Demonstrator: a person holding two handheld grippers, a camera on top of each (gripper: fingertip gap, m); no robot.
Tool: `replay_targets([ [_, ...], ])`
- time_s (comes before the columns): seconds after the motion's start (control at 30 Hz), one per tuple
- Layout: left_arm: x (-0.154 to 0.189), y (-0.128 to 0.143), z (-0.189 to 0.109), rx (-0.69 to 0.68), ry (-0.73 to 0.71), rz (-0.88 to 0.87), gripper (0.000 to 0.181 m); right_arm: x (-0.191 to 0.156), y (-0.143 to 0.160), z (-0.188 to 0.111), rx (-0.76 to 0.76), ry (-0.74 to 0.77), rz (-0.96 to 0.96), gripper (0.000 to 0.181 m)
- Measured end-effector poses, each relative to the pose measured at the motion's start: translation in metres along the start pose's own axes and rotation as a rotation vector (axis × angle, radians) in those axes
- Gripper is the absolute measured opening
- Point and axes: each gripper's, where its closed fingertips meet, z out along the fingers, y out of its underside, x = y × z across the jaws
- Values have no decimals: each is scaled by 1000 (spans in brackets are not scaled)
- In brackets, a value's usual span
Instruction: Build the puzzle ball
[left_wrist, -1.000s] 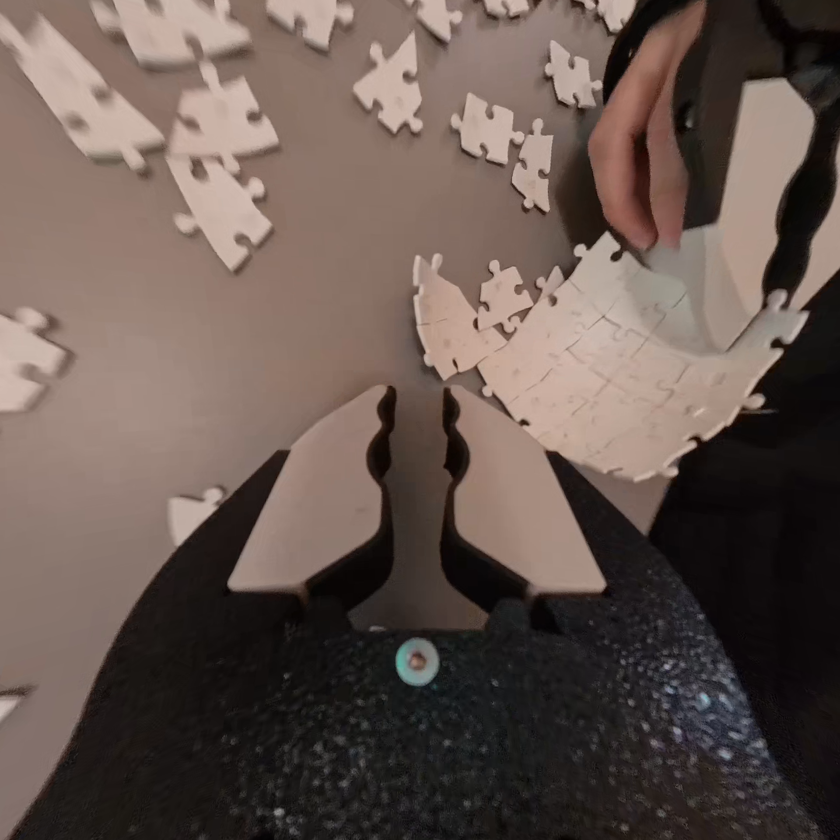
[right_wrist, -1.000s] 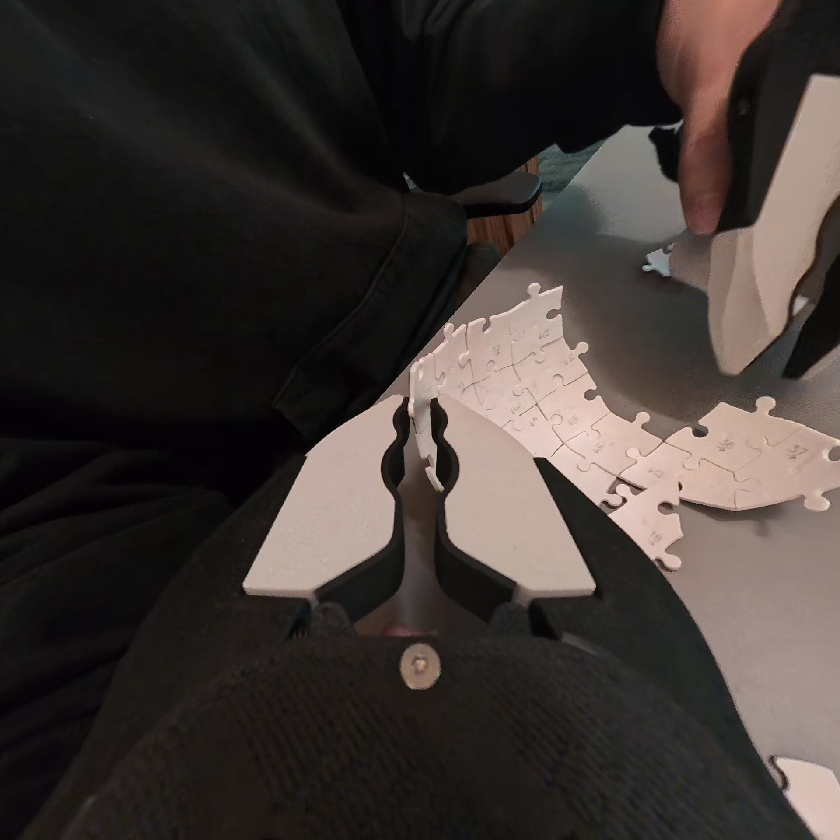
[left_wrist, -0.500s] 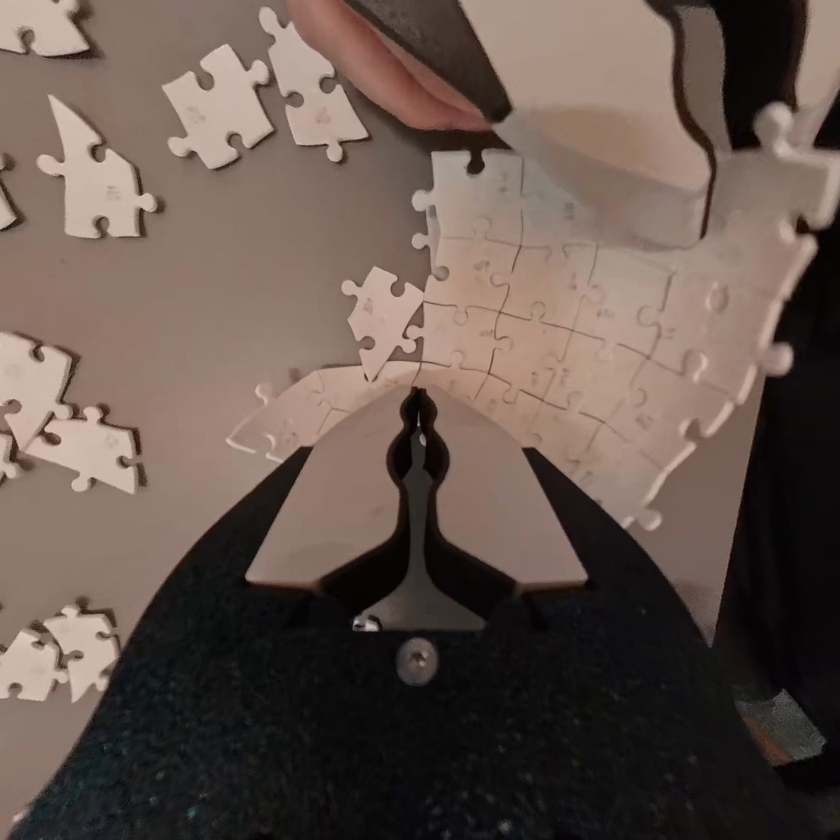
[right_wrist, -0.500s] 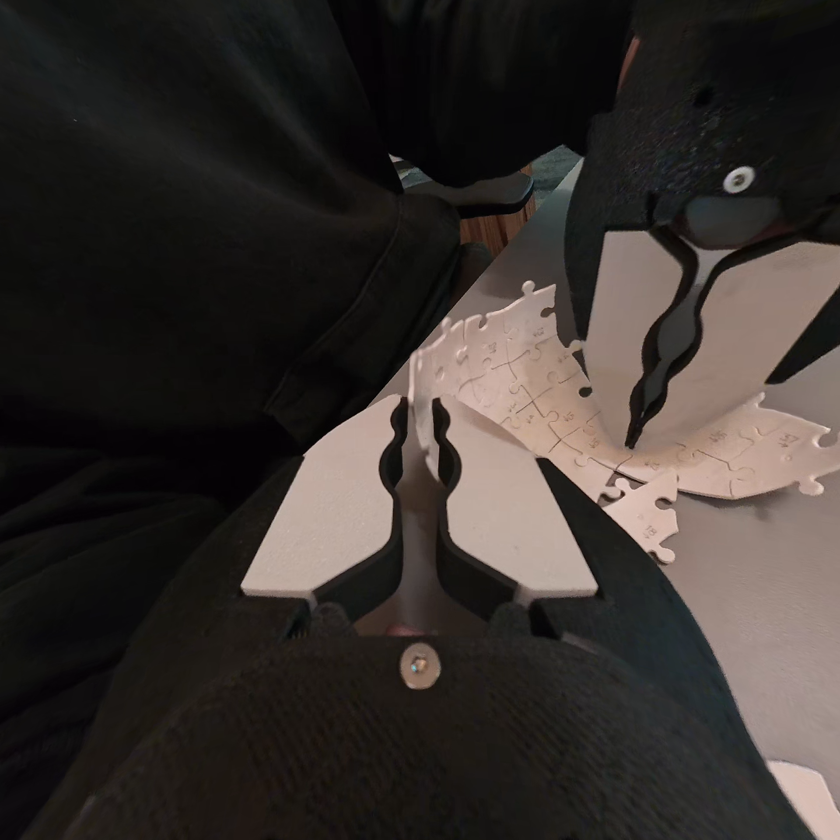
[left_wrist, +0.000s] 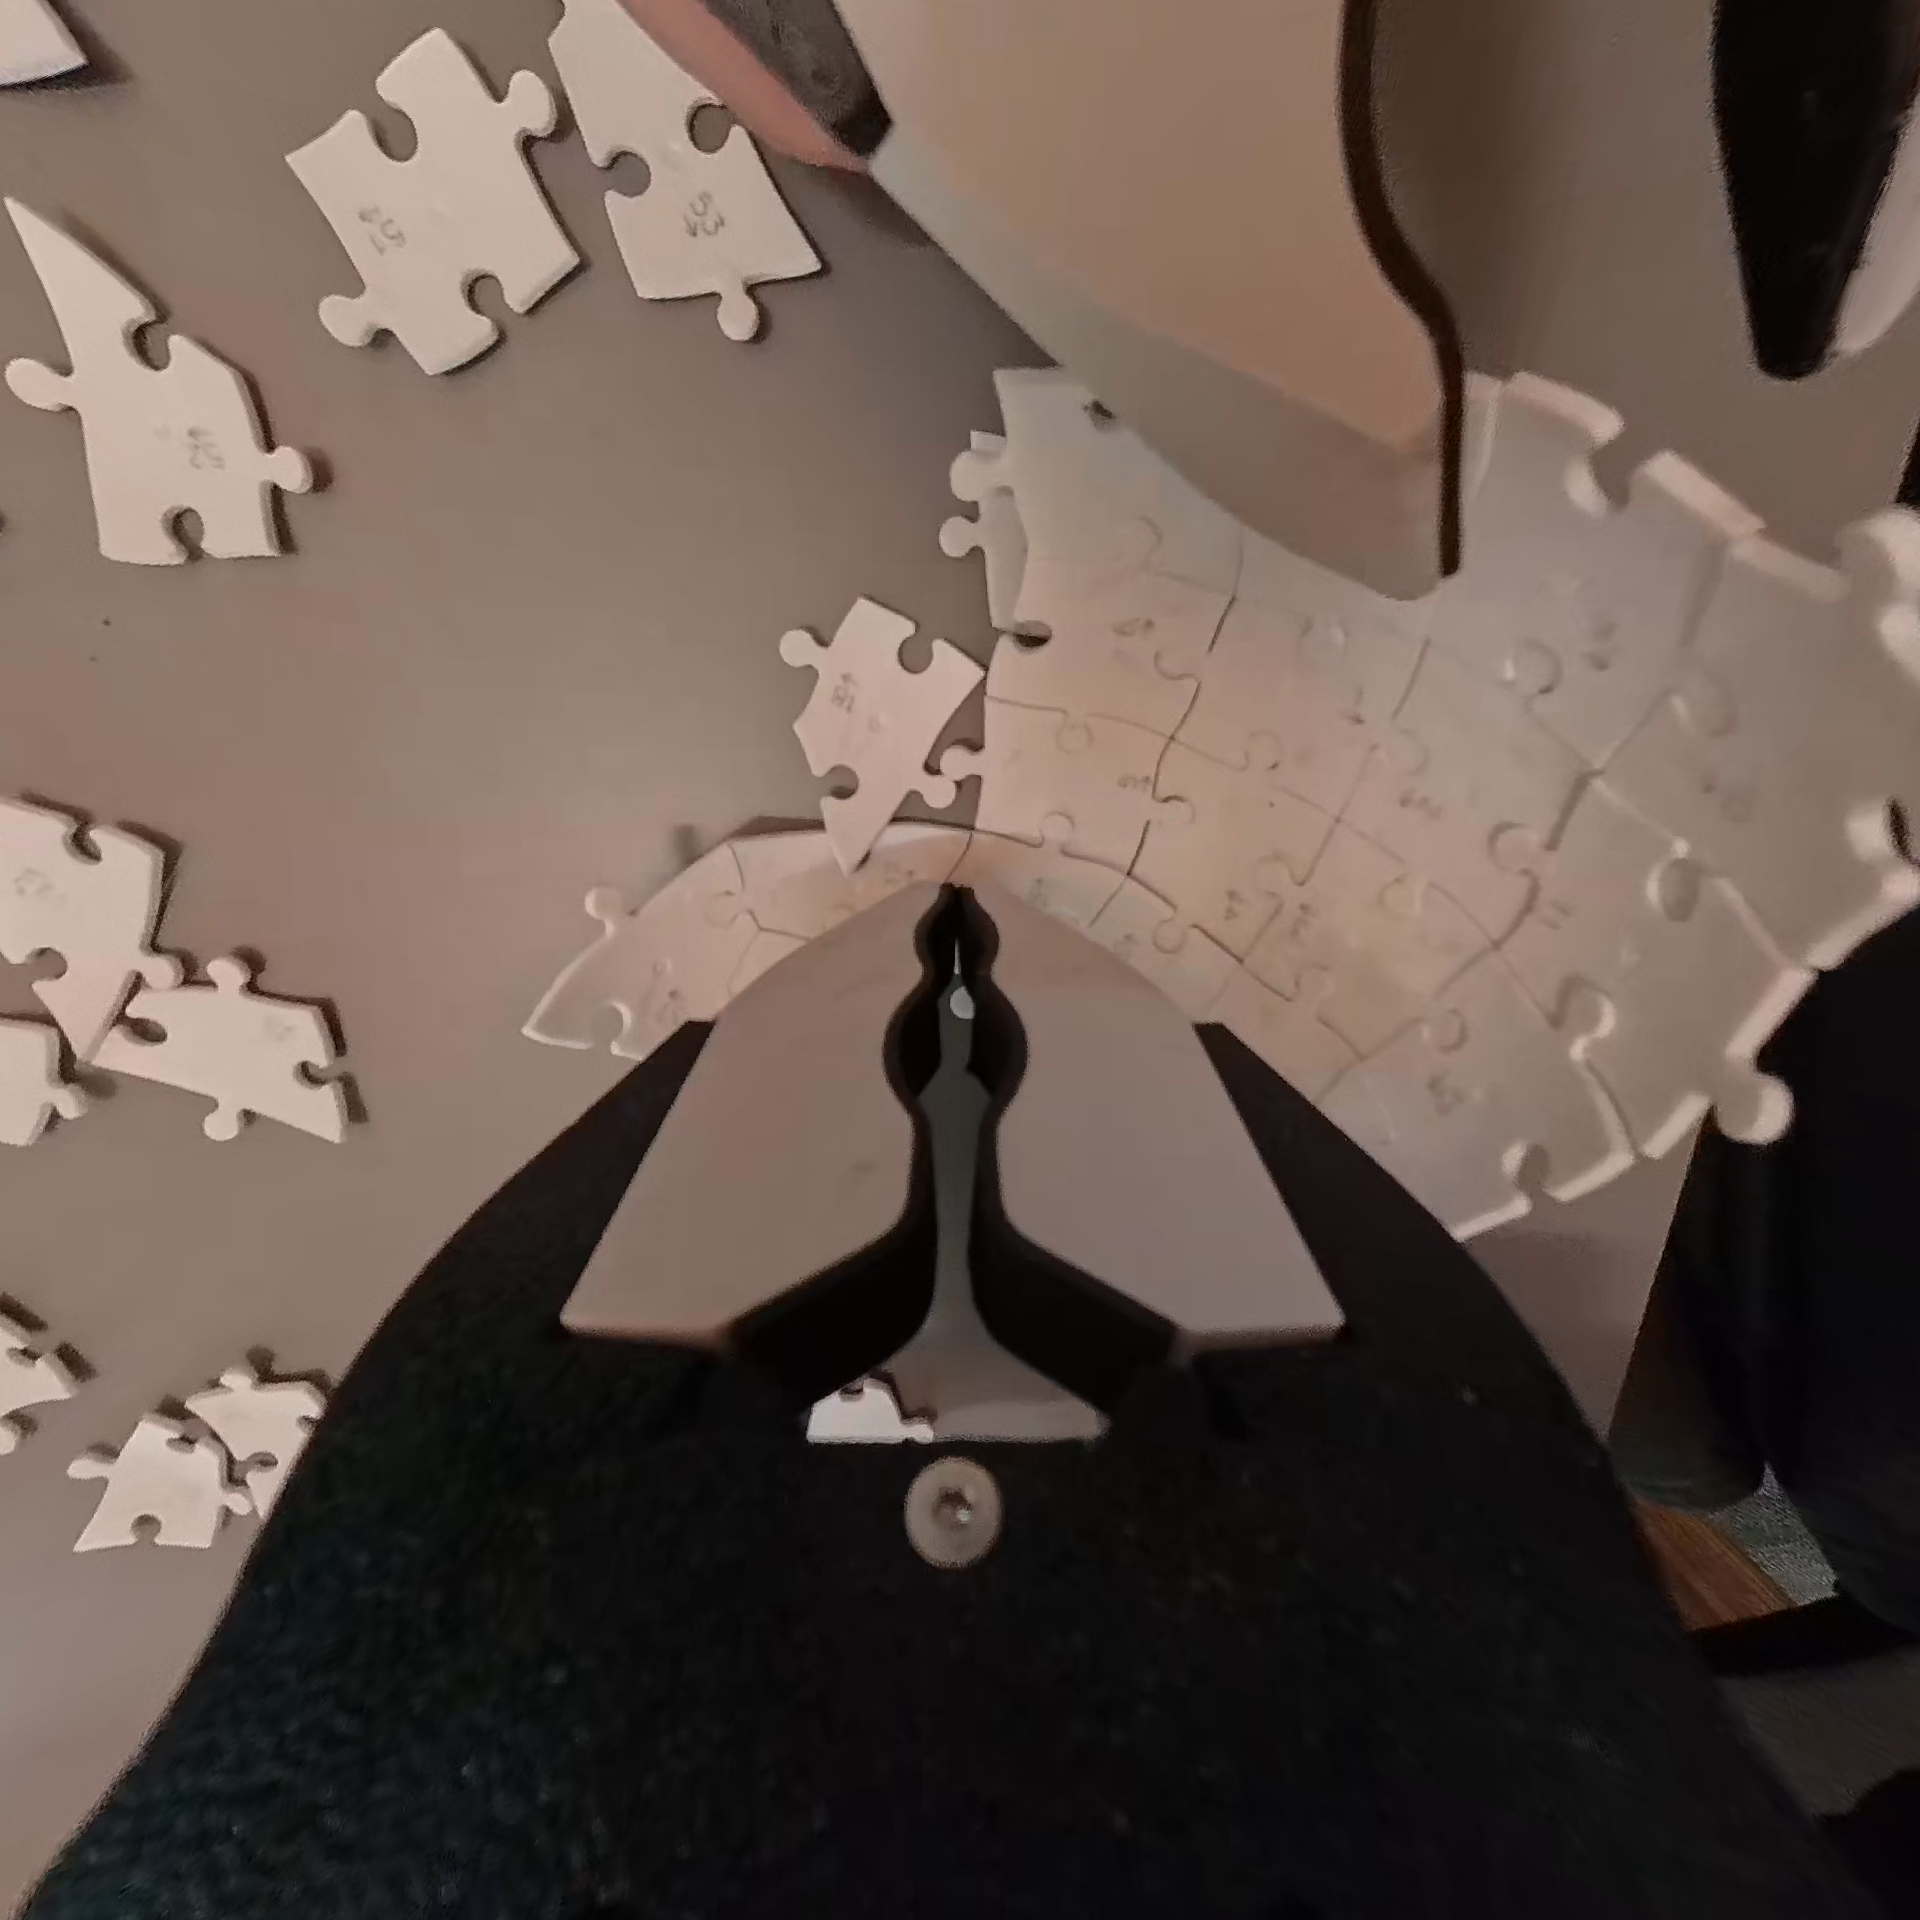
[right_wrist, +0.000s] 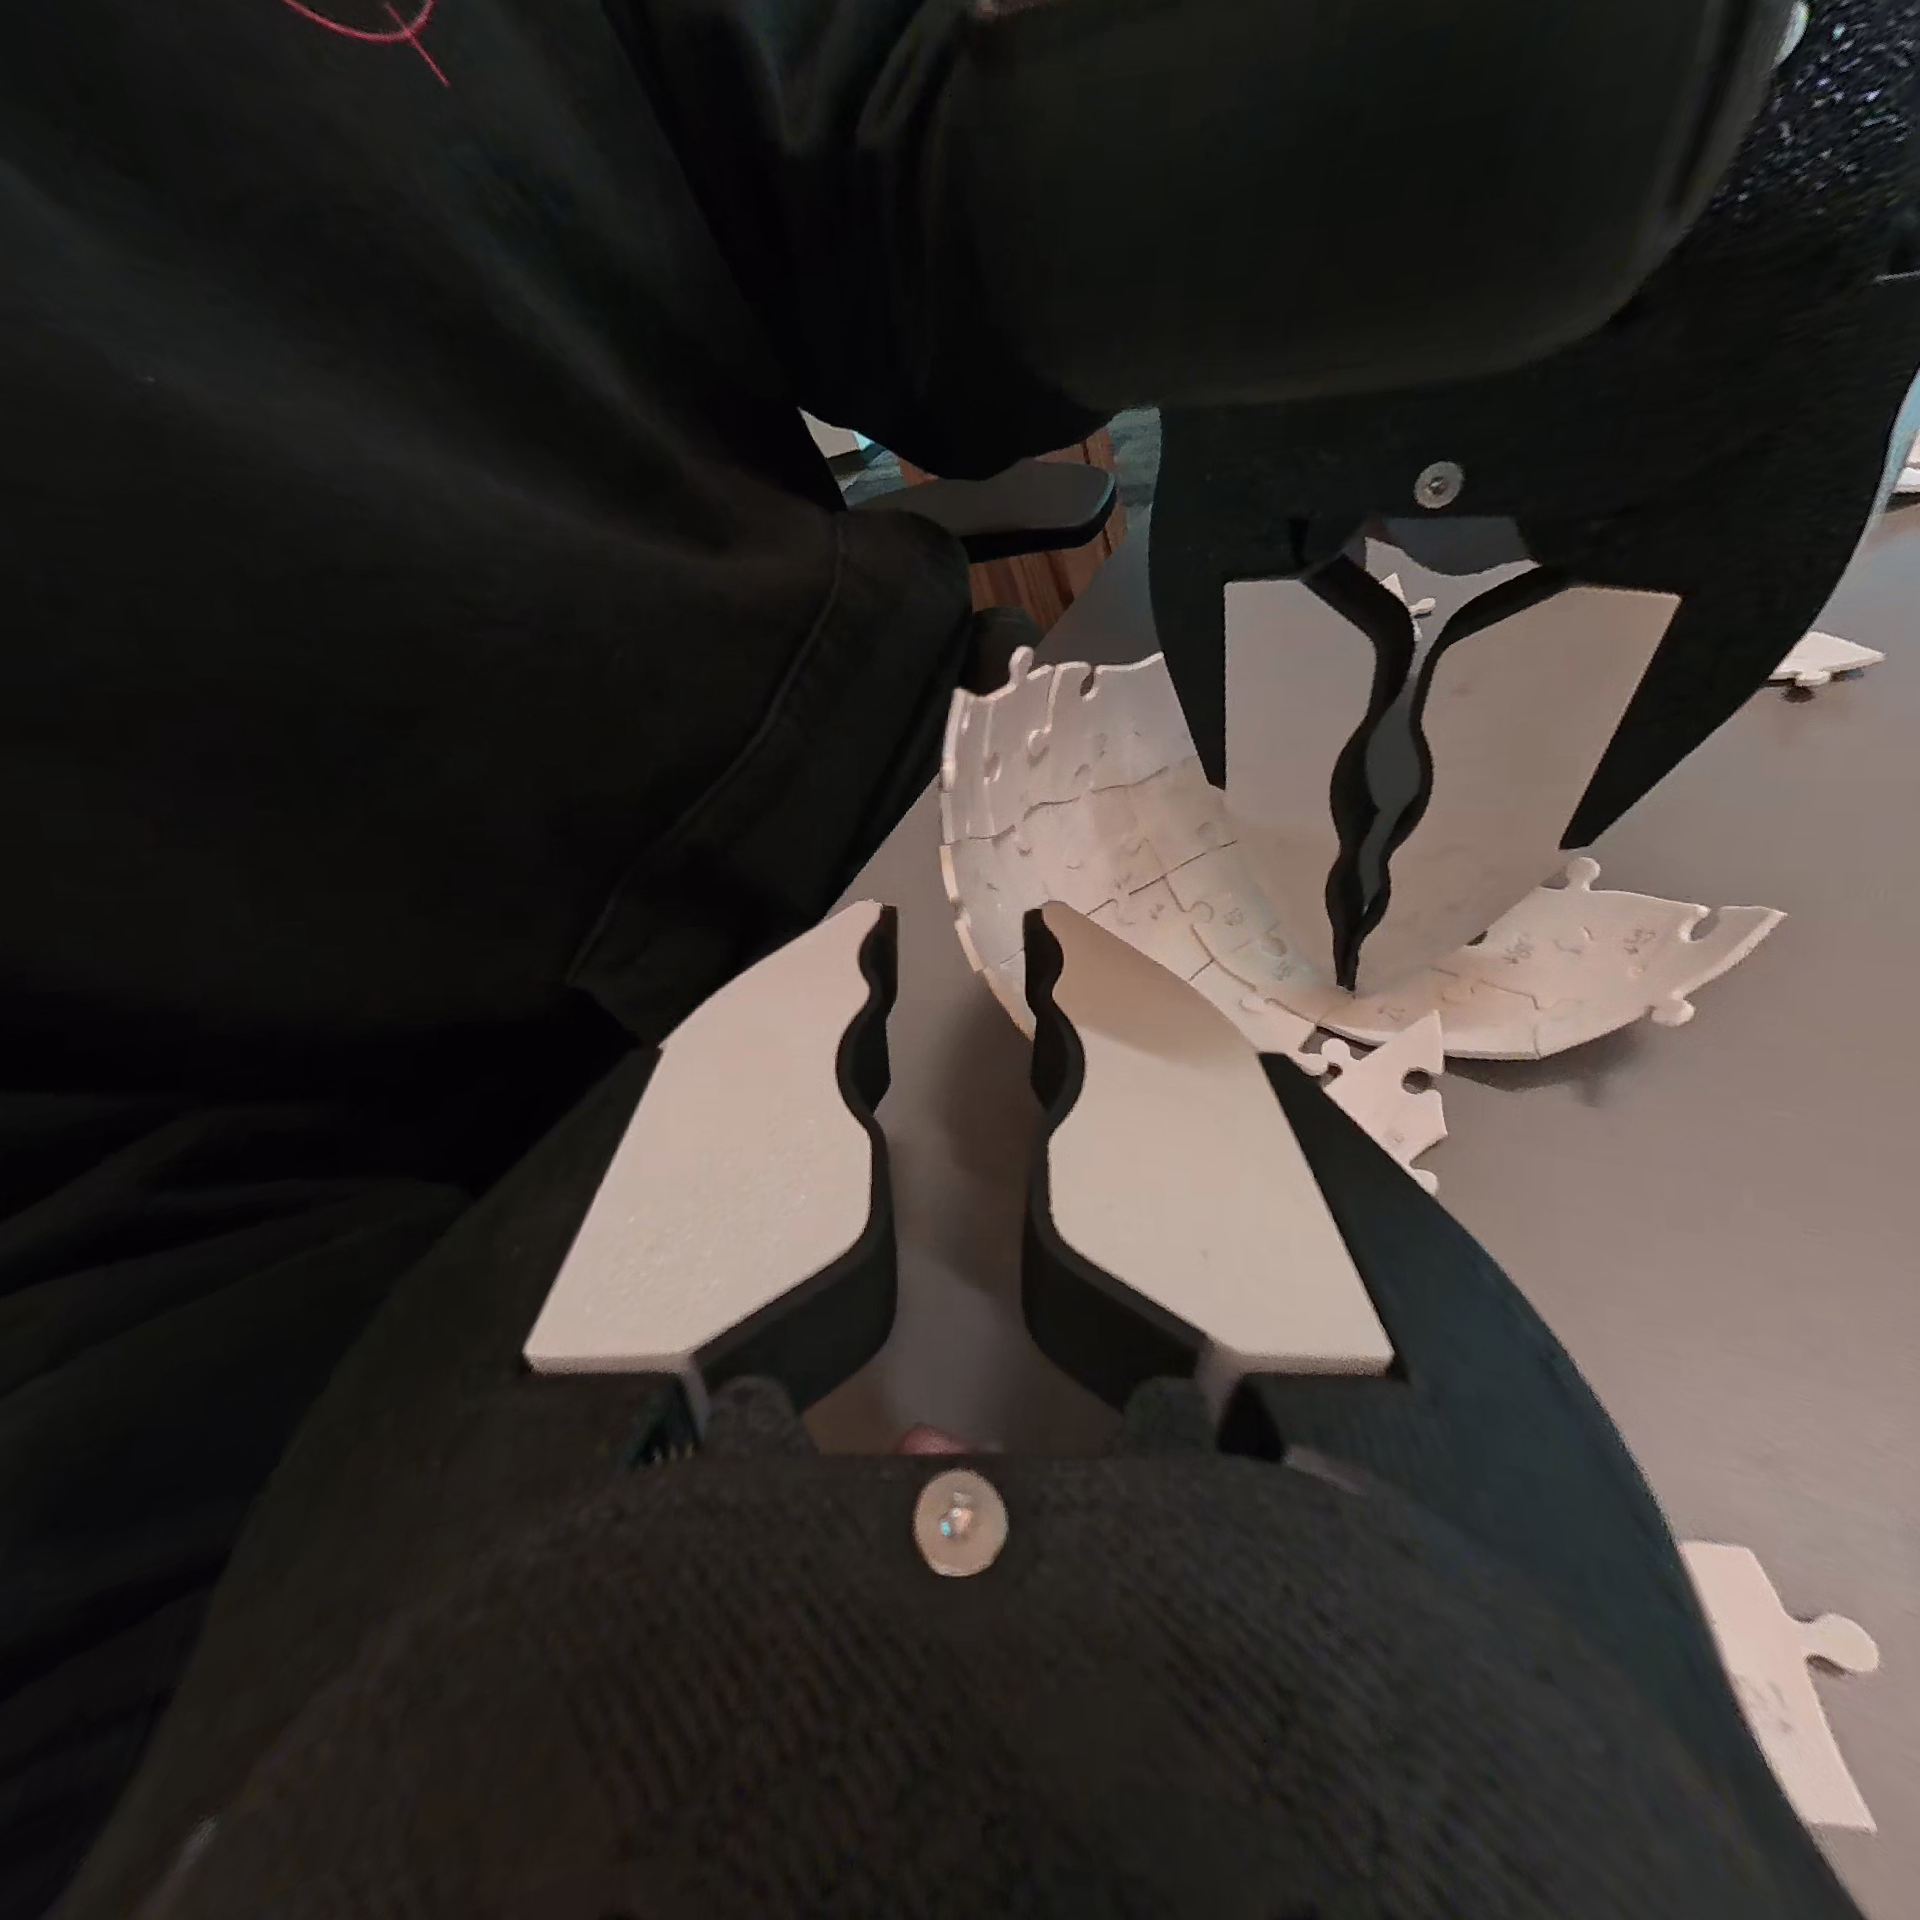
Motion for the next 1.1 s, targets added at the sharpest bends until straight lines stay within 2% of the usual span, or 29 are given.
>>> replay_targets([
  [0.17,0,0,0,-25,-3,2,0,2,1,-4,-43,68,-1,31],
  [0.33,0,0,0,-48,11,-2,0,1,-13,-1,-78,182,-121,34],
  [0.5,0,0,0,-44,33,-14,0,2,-14,16,-72,244,-172,26],
  [0.6,0,-1,0,-31,58,-13,0,3,-13,19,-45,249,-191,7],
  [0.7,0,-1,0,4,97,-11,0,4,-17,17,-7,236,-180,7],
  [0.8,3,-5,-12,129,164,-48,0,5,-15,16,5,233,-180,5],
  [0.97,-6,-11,-71,506,136,-65,1,2,-14,10,58,200,-156,4],
  [1.03,5,-8,-88,583,169,-19,1,1,-15,10,74,179,-150,4],
  [1.1,25,-7,-95,617,205,74,12,-1,-15,11,83,160,-152,4],
])
